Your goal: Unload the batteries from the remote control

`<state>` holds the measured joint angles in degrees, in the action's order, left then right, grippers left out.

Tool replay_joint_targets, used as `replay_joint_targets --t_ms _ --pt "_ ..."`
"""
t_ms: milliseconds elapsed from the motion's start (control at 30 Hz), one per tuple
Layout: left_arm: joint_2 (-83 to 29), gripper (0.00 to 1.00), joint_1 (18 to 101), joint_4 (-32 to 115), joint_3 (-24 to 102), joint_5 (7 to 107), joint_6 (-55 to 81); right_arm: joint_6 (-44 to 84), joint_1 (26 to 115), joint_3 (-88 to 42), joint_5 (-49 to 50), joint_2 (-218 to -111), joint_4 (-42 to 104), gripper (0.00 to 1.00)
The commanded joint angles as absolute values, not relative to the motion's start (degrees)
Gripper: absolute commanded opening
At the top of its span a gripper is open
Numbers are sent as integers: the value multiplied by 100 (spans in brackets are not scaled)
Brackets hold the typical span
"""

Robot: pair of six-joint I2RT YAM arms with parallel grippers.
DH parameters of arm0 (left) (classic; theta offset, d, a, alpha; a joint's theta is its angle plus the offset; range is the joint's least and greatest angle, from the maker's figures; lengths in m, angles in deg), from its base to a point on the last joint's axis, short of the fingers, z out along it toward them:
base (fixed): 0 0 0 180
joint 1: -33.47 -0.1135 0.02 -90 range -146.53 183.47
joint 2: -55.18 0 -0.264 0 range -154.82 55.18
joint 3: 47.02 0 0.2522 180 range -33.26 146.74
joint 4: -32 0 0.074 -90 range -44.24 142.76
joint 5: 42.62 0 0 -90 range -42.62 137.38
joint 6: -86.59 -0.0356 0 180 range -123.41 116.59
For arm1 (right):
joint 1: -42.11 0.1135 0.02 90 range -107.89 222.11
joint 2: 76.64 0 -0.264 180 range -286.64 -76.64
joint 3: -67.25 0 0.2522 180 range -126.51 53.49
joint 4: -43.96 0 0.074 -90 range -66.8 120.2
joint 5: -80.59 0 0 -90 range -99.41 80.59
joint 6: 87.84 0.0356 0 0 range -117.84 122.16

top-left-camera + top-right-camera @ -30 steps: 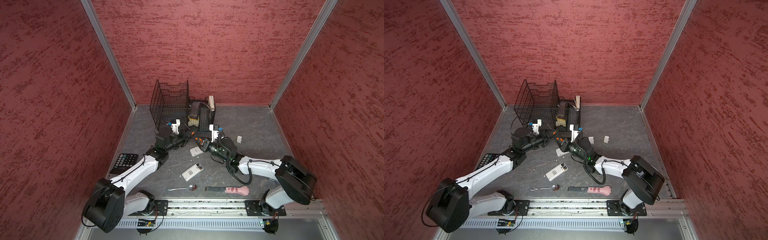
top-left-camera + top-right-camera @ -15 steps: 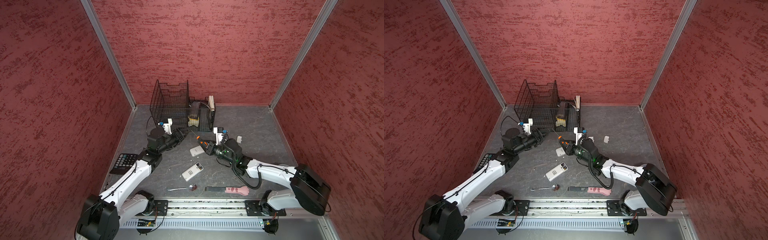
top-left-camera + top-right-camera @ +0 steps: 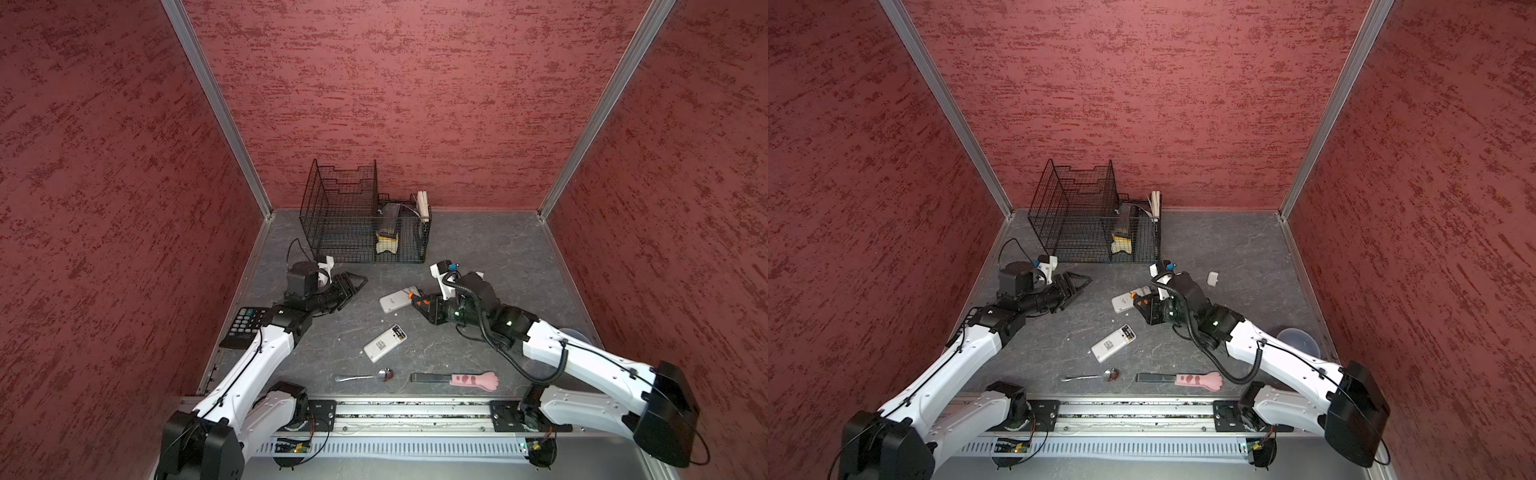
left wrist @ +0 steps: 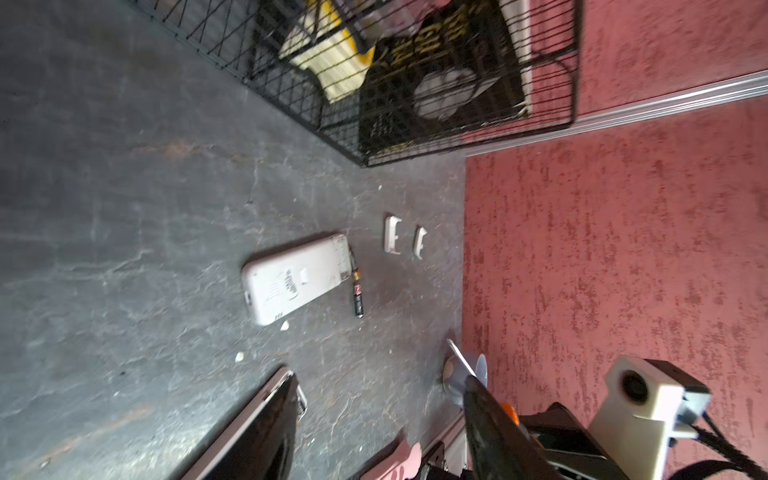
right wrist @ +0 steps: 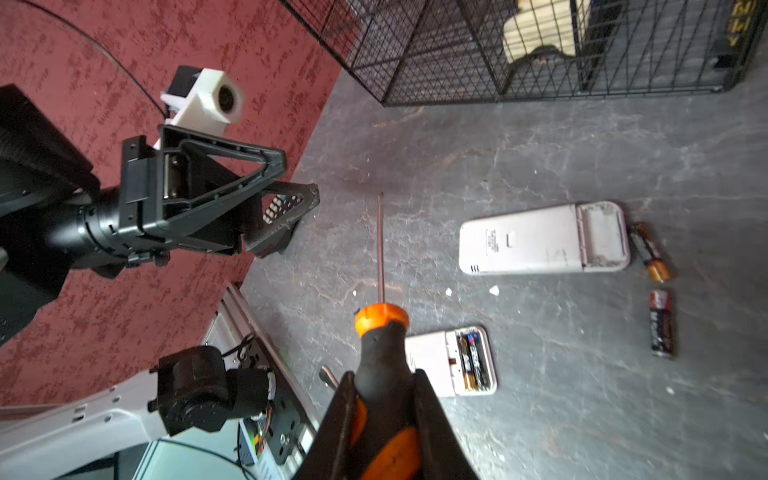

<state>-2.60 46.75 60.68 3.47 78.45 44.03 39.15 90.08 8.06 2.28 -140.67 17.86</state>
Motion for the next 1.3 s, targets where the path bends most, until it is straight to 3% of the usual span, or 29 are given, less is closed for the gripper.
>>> replay_joint_targets --t_ms 0,100,200,467,667,900,1267 --pt "-400 64 4752 6779 397 7957 3883 3933 9063 604 451 -13961 370 0" --pt "-441 64 5031 6921 370 7734 3744 4700 9007 592 886 -14040 129 0" --pt "-491 64 5484 7043 421 7315 3590 5755 9027 1042 1628 -13995 1064 0" --pt "-595 64 6392 7221 454 6471 3293 6996 9033 1482 1320 -13739 1211 0" --pt "-476 64 6615 7042 384 6370 3581 6984 9035 1616 1098 -13710 1715 0" --pt "-188 63 6608 5916 326 6504 4704 7358 9032 2050 504 -13951 3693 0" --pt "-689 61 6389 3921 444 6917 5645 7990 9030 2326 6 -15709 8133 0"
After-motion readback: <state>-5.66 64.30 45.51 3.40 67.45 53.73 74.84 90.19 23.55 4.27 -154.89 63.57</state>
